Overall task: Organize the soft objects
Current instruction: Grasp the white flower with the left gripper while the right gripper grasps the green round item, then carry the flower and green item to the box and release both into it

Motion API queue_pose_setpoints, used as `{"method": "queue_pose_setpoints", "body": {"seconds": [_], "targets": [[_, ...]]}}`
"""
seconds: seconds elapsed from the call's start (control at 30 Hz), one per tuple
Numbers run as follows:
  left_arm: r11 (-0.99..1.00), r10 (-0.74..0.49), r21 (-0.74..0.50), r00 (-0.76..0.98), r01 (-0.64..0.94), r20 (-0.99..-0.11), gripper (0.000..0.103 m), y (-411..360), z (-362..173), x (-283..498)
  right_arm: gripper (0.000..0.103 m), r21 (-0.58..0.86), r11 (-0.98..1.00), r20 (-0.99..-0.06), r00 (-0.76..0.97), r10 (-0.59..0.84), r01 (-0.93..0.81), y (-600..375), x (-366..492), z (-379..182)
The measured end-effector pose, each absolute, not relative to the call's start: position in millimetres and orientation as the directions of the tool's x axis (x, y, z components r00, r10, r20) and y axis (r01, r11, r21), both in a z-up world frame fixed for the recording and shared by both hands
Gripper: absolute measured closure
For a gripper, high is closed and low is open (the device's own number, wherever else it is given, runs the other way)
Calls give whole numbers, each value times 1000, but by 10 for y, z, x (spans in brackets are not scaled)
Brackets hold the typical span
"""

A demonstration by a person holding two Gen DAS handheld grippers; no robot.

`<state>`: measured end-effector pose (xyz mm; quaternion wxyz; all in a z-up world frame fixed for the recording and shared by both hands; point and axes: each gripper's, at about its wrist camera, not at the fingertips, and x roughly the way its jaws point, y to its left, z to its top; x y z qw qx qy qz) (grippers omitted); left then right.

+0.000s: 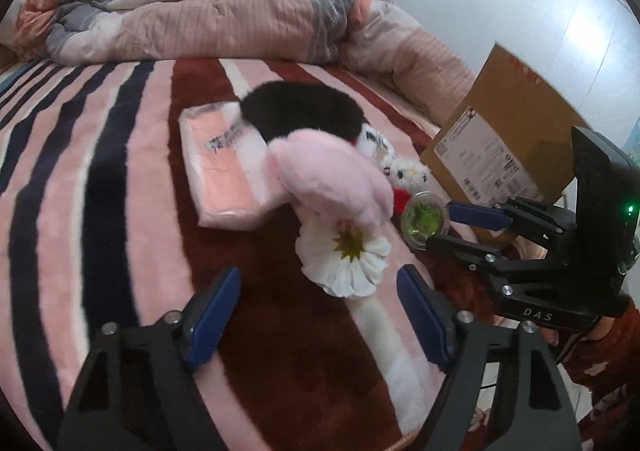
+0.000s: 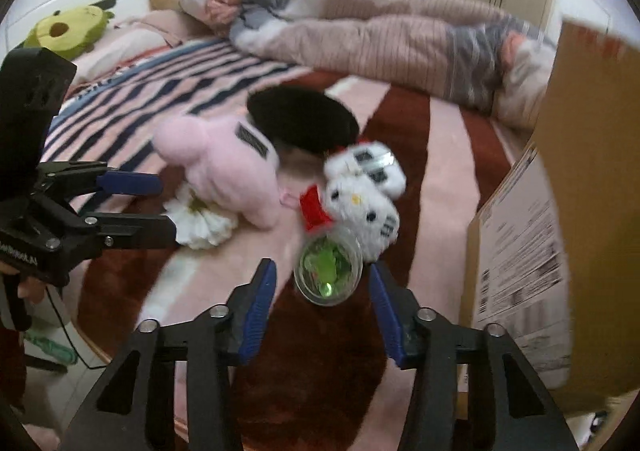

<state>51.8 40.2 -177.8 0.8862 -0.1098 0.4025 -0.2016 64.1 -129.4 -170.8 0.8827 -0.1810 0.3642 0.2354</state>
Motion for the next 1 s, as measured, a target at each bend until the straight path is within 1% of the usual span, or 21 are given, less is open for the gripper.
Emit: {"method": "queue_pose_setpoints", "body": {"seconds": [0.07, 0.13, 0.17, 0.23, 0.27, 0.33, 0.37, 0.43, 0.53, 0.7, 0.8, 1.0], "targets": [[896, -443, -344, 599, 280, -667, 26, 353, -1776, 546, 64, -142, 827, -746, 608, 272, -544, -1299, 709, -1791], [890, -455, -354, 592, 287, -665, 39, 344, -1779, 578, 64, -135, 832, -754, 600, 266, -538, -1298, 757, -1848], [889, -457, -355, 590, 287, -666, 42, 345, -1789, 600, 64, -127, 834, -756, 597, 269, -536, -1300, 781, -1865], [893, -449, -349, 589, 283, -672, 53, 320, -1797, 657, 66, -116, 836, -759, 591, 274, -536, -1290, 824, -1896], [893, -450, -349, 589, 284, -671, 56, 326, -1798, 673, 66, -114, 836, -761, 588, 274, -536, -1286, 845, -1911], [886, -463, -362, 584, 289, -667, 70, 311, -1799, 705, 67, -102, 836, -764, 581, 281, -539, -1269, 878, -1943], [882, -471, -369, 577, 293, -667, 73, 313, -1808, 710, 67, -96, 836, -764, 578, 286, -541, -1269, 890, -1950], [884, -467, -366, 573, 291, -673, 76, 290, -1816, 724, 69, -94, 834, -763, 577, 290, -543, -1268, 900, -1959], [885, -466, -362, 573, 293, -674, 77, 295, -1797, 694, 75, -95, 832, -757, 583, 296, -546, -1268, 892, -1947], [892, -453, -351, 580, 286, -677, 78, 329, -1759, 623, 80, -85, 828, -751, 582, 312, -554, -1289, 880, -1893], [898, -440, -342, 592, 278, -675, 78, 375, -1711, 552, 82, -81, 825, -745, 584, 322, -559, -1293, 852, -1853], [914, -406, -312, 631, 260, -661, 78, 480, -1506, 363, 83, -50, 815, -731, 577, 364, -577, -1297, 726, -1735]]}}
